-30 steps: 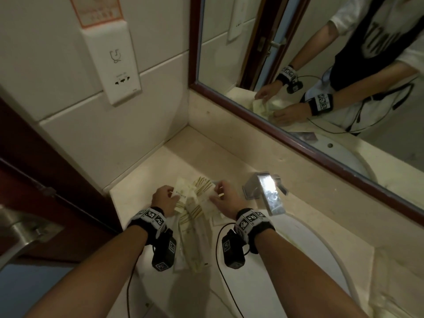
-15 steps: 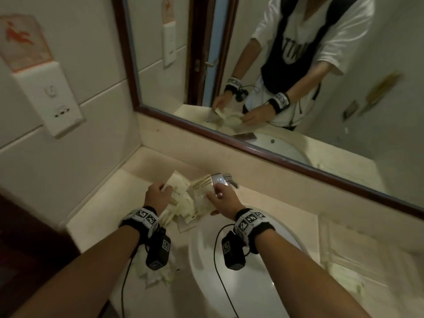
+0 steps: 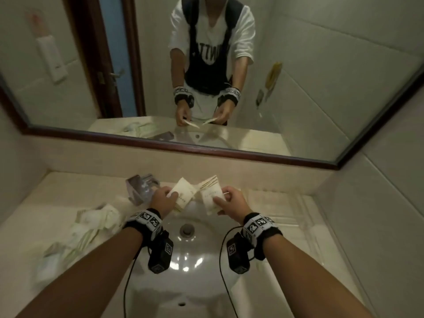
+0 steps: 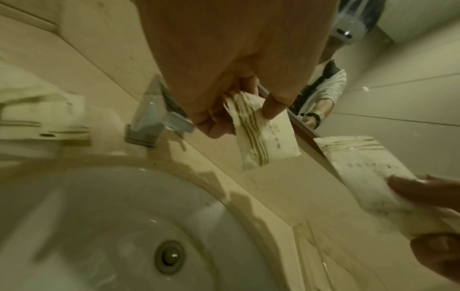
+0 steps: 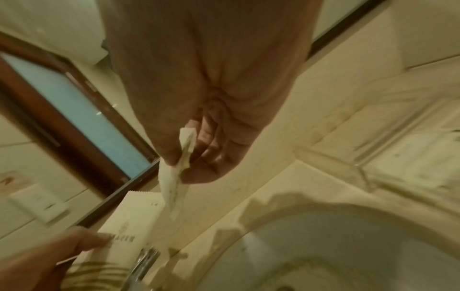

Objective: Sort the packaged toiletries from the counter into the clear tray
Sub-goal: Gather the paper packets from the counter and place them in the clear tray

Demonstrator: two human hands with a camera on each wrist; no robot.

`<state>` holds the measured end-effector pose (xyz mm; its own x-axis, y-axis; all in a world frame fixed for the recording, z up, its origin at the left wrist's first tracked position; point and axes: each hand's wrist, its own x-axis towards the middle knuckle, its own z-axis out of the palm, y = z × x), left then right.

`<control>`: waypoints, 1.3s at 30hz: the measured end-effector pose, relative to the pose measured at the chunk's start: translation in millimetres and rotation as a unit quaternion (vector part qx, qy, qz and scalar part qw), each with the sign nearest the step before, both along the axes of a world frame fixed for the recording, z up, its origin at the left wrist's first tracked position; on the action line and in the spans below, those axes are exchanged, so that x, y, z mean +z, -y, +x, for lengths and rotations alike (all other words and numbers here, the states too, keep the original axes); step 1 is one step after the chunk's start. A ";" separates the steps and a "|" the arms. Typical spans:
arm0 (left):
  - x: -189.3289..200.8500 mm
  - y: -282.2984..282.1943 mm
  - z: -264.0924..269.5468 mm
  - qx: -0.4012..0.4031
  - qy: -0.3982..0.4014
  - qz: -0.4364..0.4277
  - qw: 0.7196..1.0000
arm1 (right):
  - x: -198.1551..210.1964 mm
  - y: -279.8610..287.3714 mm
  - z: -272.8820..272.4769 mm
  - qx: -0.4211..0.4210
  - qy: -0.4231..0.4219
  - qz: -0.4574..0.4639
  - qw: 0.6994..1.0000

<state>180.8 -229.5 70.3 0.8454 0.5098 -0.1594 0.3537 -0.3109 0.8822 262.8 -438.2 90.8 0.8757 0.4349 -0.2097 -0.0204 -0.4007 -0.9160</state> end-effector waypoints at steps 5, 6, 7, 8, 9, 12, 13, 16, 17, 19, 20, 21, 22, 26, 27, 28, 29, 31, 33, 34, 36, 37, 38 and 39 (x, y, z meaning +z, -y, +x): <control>10.4 67.2 23.0 -0.045 -0.009 -0.023 0.999 | 0.0 80.3 17.2 -0.059 -0.002 -0.011 0.998; 12.0 80.3 27.0 -0.052 -0.013 -0.021 0.998 | 0.7 94.5 19.3 -0.069 -0.008 -0.006 0.998; 12.8 93.1 30.8 -0.055 -0.015 -0.019 0.998 | 0.1 108.0 22.2 -0.079 -0.015 0.001 0.997; 14.3 105.5 34.1 -0.056 -0.018 -0.018 0.998 | 0.1 120.4 24.5 -0.088 -0.022 0.004 0.996; 14.9 117.3 37.4 -0.061 -0.021 -0.016 0.998 | -1.0 132.6 27.2 -0.093 -0.027 0.003 0.995; 11.7 147.8 46.5 -0.080 -0.030 -0.015 0.996 | -6.3 164.8 31.8 -0.110 -0.076 0.013 0.991; 8.9 155.4 50.1 -0.083 -0.033 -0.015 0.996 | -8.0 174.1 32.3 -0.113 -0.111 0.035 0.987; 3.9 176.7 59.1 -0.085 -0.046 -0.011 0.995 | -8.6 199.9 32.6 -0.118 -0.186 0.103 0.970; 3.5 182.8 61.5 -0.086 -0.051 -0.009 0.995 | -10.4 207.8 34.6 -0.116 -0.185 0.109 0.970; 4.7 193.5 65.5 -0.090 -0.059 0.000 0.994 | -14.7 221.0 38.5 -0.105 -0.171 0.101 0.974; 5.8 197.8 67.1 -0.090 -0.061 0.005 0.994 | -18.0 226.5 40.4 -0.107 -0.165 0.089 0.977; 6.8 201.1 68.2 -0.090 -0.062 0.010 0.994 | -21.3 231.3 41.8 -0.115 -0.158 0.072 0.978; 7.5 204.0 69.2 -0.089 -0.063 0.014 0.994 | -25.2 235.7 43.7 -0.132 -0.150 0.054 0.978; 8.7 211.8 72.8 -0.085 -0.068 0.022 0.994 | -48.6 252.5 51.7 -0.217 -0.139 -0.027 0.966; 8.3 212.5 73.6 -0.085 -0.070 0.023 0.994 | -55.1 255.6 53.2 -0.227 -0.147 -0.035 0.962; 7.6 213.1 74.3 -0.084 -0.073 0.024 0.993 | -61.6 257.9 54.2 -0.236 -0.159 -0.042 0.958; 6.7 213.2 74.7 -0.085 -0.075 0.027 0.993 | -66.0 260.0 55.1 -0.240 -0.174 -0.051 0.954; 5.3 213.0 75.2 -0.088 -0.079 0.034 0.992 | -78.7 260.8 59.2 -0.245 -0.198 -0.061 0.947; 3.6 212.9 74.4 -0.090 -0.085 0.036 0.992 | -91.0 258.6 61.7 -0.263 -0.211 -0.060 0.940; 3.3 212.9 74.0 -0.091 -0.089 0.036 0.991 | -95.8 257.4 62.7 -0.254 -0.208 -0.066 0.942; 3.7 212.3 73.5 -0.093 -0.089 0.041 0.991 | -92.9 255.4 60.9 -0.207 -0.215 -0.095 0.950; 3.9 211.7 73.6 -0.094 -0.087 0.041 0.991 | -97.9 255.8 57.2 -0.133 -0.158 -0.178 0.962; 3.9 210.9 74.0 -0.094 -0.085 0.038 0.991 | -101.8 255.1 57.9 -0.104 -0.139 -0.213 0.962; 3.3 210.1 74.0 -0.096 -0.086 0.035 0.991 | -102.8 251.7 58.5 -0.138 -0.186 -0.167 0.958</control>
